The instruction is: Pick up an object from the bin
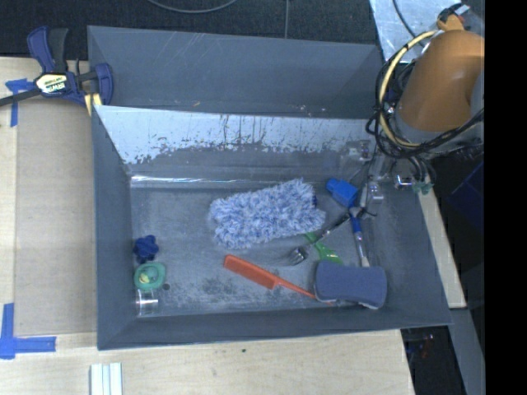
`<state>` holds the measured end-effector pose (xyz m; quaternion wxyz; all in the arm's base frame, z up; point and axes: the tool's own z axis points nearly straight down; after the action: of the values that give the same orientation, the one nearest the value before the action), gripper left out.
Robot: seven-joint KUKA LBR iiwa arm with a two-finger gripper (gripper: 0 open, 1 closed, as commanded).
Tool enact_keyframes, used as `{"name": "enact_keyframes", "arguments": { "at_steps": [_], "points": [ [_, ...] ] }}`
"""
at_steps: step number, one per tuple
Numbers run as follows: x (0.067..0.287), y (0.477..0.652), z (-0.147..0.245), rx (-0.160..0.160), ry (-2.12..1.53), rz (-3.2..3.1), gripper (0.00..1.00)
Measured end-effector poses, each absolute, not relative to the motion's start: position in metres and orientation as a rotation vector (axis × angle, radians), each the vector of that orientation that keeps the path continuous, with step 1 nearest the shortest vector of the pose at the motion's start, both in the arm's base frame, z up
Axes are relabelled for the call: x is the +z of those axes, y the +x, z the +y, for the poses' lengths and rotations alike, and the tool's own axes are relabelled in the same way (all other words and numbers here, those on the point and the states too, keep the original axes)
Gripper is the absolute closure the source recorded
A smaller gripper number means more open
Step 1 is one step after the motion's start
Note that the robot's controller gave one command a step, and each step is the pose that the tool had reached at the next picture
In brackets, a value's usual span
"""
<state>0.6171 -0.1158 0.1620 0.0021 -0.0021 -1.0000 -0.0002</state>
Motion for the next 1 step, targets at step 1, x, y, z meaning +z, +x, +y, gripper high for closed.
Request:
{"name": "enact_keyframes", "arguments": {
  "at_steps": [1],
  "points": [
    [0.1673, 0.6189, -0.1152, 0.001, 0.000, -3.146, 0.00]
  ]
}}
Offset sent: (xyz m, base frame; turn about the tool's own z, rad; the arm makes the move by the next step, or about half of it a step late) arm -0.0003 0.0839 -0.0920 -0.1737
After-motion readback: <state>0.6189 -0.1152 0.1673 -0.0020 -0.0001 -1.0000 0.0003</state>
